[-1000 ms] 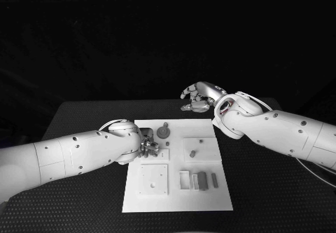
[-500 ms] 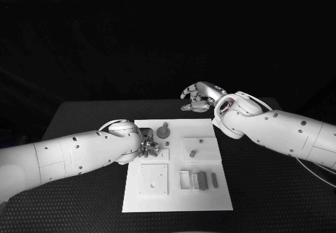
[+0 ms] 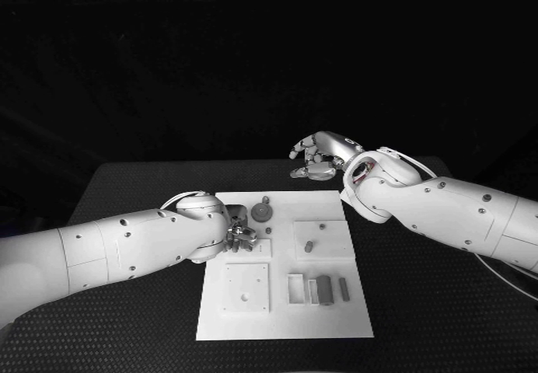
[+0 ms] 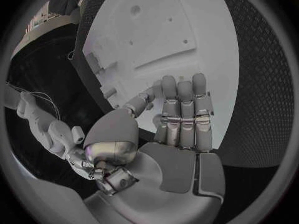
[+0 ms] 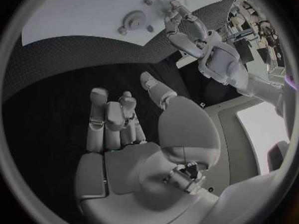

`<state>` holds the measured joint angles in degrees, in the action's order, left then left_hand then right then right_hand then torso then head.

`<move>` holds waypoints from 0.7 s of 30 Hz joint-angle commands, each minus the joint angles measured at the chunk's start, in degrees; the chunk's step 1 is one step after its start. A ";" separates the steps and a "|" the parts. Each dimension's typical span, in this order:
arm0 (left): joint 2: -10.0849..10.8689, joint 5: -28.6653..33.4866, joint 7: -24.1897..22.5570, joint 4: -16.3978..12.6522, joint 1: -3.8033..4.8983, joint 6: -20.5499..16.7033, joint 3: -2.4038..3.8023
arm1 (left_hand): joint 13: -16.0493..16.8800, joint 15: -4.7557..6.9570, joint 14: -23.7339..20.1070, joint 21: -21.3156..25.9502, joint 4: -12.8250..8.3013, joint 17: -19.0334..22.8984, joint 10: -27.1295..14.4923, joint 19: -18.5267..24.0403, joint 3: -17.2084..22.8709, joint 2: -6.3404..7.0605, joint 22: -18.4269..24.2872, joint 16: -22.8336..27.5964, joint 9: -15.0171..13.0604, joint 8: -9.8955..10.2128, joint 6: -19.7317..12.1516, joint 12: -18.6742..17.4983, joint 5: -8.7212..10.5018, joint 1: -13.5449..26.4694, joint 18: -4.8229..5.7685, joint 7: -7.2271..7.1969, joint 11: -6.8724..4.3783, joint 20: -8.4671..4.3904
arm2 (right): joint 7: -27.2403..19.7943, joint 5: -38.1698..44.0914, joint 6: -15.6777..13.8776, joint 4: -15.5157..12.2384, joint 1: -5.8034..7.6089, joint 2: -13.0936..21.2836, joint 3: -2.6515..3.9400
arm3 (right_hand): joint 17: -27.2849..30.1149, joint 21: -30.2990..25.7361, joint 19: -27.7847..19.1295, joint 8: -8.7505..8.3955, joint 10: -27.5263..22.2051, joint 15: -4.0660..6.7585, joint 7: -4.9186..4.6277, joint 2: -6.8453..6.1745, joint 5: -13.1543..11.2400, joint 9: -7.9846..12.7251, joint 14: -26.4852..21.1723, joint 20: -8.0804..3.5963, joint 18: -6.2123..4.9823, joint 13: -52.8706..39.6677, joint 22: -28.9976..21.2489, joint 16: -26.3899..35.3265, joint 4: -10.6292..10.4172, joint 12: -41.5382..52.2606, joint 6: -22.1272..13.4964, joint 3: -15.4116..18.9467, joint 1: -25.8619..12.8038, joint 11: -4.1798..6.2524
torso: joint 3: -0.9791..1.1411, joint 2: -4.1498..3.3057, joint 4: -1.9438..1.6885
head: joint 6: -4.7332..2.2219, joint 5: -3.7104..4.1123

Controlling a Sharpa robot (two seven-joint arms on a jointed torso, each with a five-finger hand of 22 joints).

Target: Assemble the parts on the task board

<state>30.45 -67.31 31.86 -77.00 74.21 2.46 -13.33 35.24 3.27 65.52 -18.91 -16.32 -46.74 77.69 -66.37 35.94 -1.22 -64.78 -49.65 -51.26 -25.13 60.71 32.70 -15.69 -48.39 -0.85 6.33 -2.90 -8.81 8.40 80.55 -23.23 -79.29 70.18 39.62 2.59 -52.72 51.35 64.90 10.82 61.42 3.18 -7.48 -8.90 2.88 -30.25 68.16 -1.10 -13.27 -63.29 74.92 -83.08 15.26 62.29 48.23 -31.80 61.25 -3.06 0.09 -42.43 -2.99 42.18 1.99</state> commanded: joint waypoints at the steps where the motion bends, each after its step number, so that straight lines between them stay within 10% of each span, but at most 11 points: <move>1: -0.46 -0.76 -0.14 -0.21 -0.38 1.72 -0.22 | -0.06 0.00 0.46 0.10 0.00 0.13 -0.28 -0.56 0.26 -0.24 -0.16 -0.28 -0.12 -0.24 7.32 0.37 -0.56 -0.84 -0.96 -6.22 -0.72 -0.10 | -0.41 0.14 0.59 -0.10 0.01 -0.01 0.03 | 0.05 -0.22 0.37 0.22 -0.31 -0.10 -2.23 0.36 -0.09 0.08 -0.26 -0.10 -1.73 0.08 0.59 0.17 0.24 0.37 -1.79 0.05 -0.13 -0.10 | 0.00 0.01 -0.01 | 0.05 0.03; 21: -1.43 -1.58 0.30 -0.27 -0.37 3.89 -0.22 | 0.06 0.15 1.15 -0.04 0.15 0.63 0.33 -1.30 -0.03 -0.19 -1.05 -1.28 -0.73 -0.74 7.94 1.11 -3.08 -1.14 -1.11 -6.57 -1.20 -0.25 | -0.39 0.01 0.67 -0.24 0.01 -0.03 0.03 | 0.06 -0.25 0.36 0.22 -0.32 -0.10 -2.24 0.35 -0.09 0.10 -0.27 -0.08 -1.73 0.12 0.60 0.18 0.21 0.39 -1.81 0.07 -0.22 -0.11 | -0.04 0.00 0.02 | 0.00 0.59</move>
<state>29.54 -69.12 32.88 -76.88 74.37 3.81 -13.26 35.24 3.47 66.14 -18.91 -16.32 -46.17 78.20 -67.31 35.92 -0.92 -65.77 -50.55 -51.98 -25.68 61.36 33.49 -18.51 -48.85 -0.85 6.29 -3.40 -8.93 8.40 80.47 -23.11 -79.40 70.19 39.62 2.59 -52.72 51.35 64.88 10.82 61.42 3.18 -7.59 -8.90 2.88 -30.25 68.16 -1.08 -13.27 -63.24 74.92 -83.08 15.25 62.29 48.33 -31.80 61.25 -3.06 0.07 -42.43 -2.99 42.22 2.46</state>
